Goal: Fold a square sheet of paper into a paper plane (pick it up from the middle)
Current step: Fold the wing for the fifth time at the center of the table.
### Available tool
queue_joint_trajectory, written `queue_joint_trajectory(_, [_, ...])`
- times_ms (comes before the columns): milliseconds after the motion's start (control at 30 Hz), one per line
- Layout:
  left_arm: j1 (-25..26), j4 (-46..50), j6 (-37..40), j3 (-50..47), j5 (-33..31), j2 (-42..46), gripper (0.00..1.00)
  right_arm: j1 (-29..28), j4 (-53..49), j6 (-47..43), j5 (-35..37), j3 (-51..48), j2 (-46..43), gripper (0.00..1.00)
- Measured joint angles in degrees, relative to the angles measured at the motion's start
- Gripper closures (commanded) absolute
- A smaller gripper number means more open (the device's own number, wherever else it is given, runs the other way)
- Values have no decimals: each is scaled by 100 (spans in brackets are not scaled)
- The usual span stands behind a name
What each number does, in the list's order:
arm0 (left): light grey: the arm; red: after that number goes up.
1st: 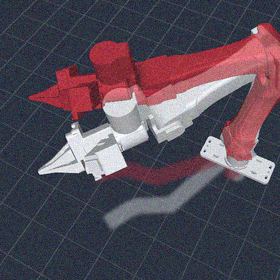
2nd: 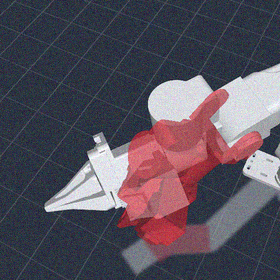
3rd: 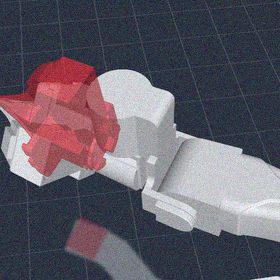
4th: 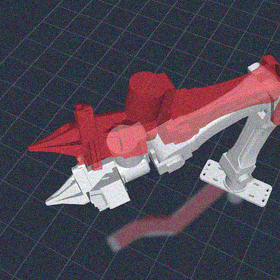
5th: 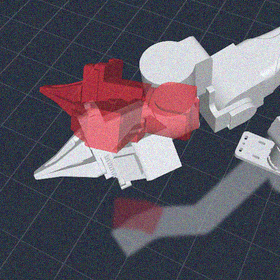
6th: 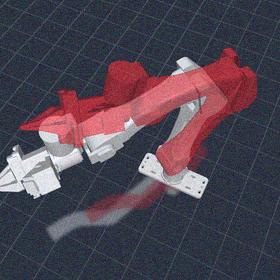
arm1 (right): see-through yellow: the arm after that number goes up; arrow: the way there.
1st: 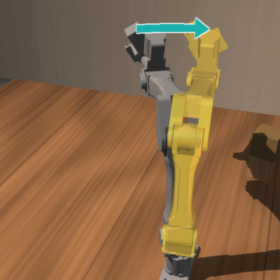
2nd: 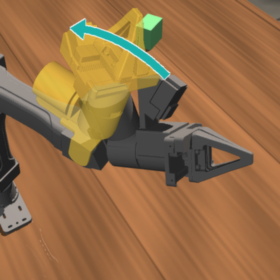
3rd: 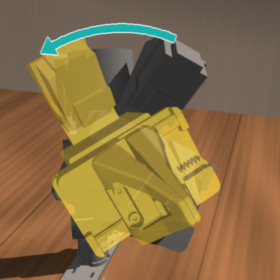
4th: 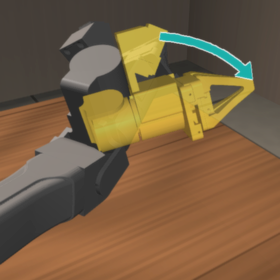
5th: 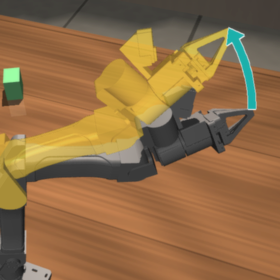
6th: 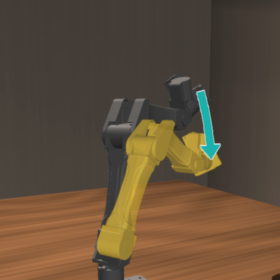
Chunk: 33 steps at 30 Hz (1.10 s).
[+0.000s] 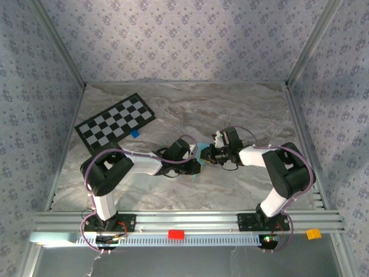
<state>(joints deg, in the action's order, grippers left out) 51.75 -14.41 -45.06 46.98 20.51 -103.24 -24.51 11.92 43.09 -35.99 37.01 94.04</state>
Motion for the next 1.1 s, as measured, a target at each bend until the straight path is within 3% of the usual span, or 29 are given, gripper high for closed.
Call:
queue_joint_trajectory(300, [0,-282,-31,-63,109,-11,97,57,33,15,22,0,4,85])
queue_joint_trajectory(800, [-52,-815,-302,-291,308,-184,98,319,-229,-72,-140,-2,-238,82])
queue_joint_trajectory(1100, [-70,-855,-393,-313,350,-195,99,511,-273,-223,-315,-264,-553,87])
